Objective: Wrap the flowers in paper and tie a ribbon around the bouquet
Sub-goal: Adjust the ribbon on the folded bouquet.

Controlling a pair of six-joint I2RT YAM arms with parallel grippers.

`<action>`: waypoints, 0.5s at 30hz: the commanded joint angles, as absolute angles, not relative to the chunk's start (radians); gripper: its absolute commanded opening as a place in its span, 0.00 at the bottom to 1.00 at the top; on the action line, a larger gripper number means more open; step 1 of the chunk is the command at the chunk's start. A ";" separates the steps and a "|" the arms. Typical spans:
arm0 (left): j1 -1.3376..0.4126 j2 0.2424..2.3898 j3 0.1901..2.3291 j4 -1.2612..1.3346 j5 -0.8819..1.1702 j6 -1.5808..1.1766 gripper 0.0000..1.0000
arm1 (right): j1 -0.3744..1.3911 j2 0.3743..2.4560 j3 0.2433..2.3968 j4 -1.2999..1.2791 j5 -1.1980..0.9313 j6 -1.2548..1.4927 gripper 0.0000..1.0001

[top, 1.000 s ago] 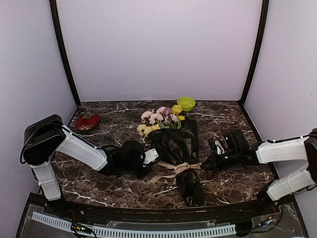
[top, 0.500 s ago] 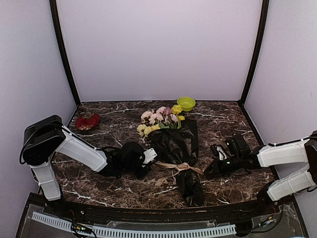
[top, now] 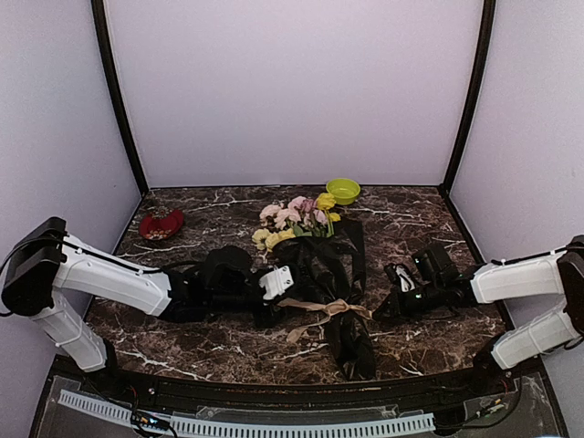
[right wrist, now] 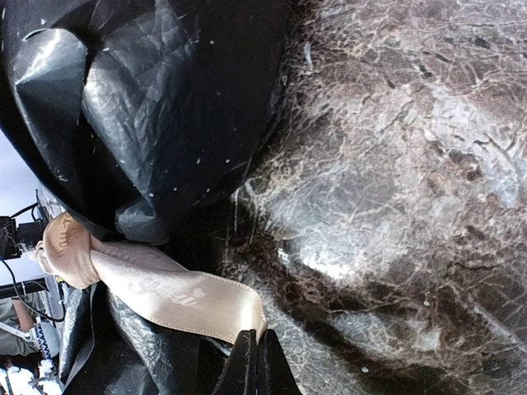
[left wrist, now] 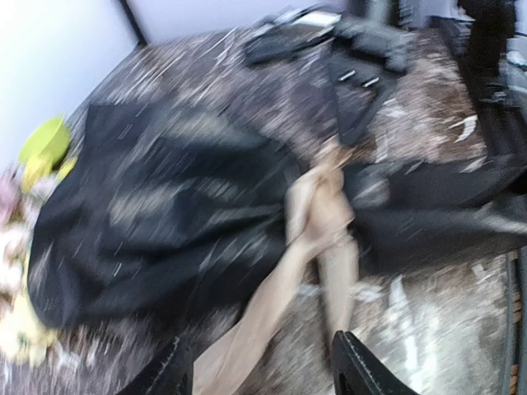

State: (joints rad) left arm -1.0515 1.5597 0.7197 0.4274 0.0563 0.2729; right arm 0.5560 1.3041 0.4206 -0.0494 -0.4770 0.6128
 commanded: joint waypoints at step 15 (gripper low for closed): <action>-1.147 1.883 1.061 0.317 0.014 0.320 0.46 | 0.562 1.316 0.447 -0.028 -0.495 0.596 0.00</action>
State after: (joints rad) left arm -1.1473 1.8801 1.0183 0.3523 0.0536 0.3107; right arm 0.5564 1.3148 0.4301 -0.0490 -0.4808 0.6067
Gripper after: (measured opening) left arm 0.516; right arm 0.004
